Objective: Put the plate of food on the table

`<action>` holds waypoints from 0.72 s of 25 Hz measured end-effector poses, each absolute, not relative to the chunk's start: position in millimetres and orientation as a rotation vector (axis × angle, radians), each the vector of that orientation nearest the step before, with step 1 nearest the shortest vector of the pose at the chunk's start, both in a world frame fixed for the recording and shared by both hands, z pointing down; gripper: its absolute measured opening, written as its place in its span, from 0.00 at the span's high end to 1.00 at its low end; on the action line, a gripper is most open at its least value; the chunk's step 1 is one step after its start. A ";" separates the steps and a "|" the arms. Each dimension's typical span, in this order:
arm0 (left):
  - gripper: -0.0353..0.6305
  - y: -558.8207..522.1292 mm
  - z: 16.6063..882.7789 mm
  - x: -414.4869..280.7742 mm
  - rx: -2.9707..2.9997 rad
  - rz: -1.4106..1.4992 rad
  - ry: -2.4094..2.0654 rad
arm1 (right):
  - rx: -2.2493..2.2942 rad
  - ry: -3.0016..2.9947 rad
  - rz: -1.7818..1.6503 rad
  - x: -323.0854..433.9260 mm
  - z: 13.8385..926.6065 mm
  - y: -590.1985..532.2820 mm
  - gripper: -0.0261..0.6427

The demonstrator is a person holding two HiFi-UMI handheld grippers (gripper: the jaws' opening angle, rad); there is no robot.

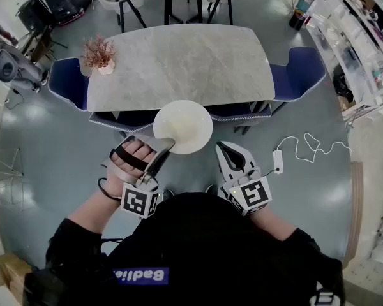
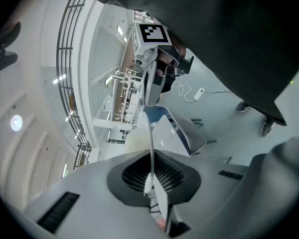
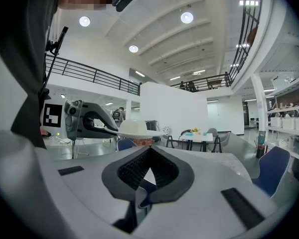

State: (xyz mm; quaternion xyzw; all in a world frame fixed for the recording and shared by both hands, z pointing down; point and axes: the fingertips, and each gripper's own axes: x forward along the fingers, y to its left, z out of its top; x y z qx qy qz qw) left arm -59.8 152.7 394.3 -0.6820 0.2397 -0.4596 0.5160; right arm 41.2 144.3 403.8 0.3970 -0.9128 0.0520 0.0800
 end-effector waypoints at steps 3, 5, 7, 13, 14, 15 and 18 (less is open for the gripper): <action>0.92 153.7 395.8 -60.1 -1.641 -1.105 0.577 | 1.182 -2.741 0.143 39.2 403.9 146.2 0.94; 0.92 153.9 395.7 -59.6 -1.641 -1.109 0.576 | 1.180 -2.750 0.141 38.4 403.0 147.0 0.94; 0.92 153.9 395.4 -58.6 -1.643 -1.111 0.577 | 1.184 -2.755 0.152 38.1 402.7 147.6 0.94; 0.92 152.4 396.9 -57.2 -1.643 -1.124 0.594 | 1.197 -2.771 0.154 39.9 402.8 146.1 0.94; 0.92 151.8 397.2 -56.6 -1.643 -1.130 0.600 | 1.208 -2.766 0.151 41.7 402.6 145.9 0.94; 0.92 150.9 397.9 -56.2 -1.643 -1.138 0.606 | 1.213 -2.761 0.150 43.2 402.7 146.0 0.94; 0.92 145.0 401.6 -57.8 -1.643 -1.167 0.638 | 1.210 -2.752 0.163 44.3 403.5 144.1 0.94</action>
